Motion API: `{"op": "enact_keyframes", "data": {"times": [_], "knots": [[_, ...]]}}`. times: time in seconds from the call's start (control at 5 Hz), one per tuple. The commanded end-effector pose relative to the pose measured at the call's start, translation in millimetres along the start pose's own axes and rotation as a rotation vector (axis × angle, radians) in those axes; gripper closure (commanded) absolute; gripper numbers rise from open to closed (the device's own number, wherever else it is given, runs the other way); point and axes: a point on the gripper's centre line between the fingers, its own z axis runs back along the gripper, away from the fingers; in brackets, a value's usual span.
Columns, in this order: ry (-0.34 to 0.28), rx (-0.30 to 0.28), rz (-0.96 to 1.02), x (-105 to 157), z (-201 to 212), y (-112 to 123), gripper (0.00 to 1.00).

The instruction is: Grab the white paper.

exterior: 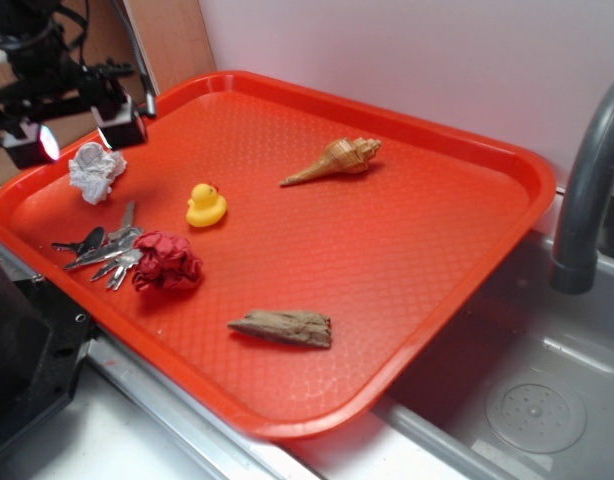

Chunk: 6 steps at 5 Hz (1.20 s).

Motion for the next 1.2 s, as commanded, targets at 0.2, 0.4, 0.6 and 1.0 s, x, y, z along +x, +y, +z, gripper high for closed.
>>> {"op": "enact_keyframes", "data": {"times": [0.2, 0.4, 0.6, 1.0], "knots": [[0.109, 0.086, 0.012, -6, -54, 14, 1.00], [0.125, 0.078, -0.046, -7, -26, 21, 1.00], [0.125, 0.076, -0.280, -10, 26, -10, 1.00], [0.086, 0.021, -0.679, -33, 121, -101, 1.00]]}}
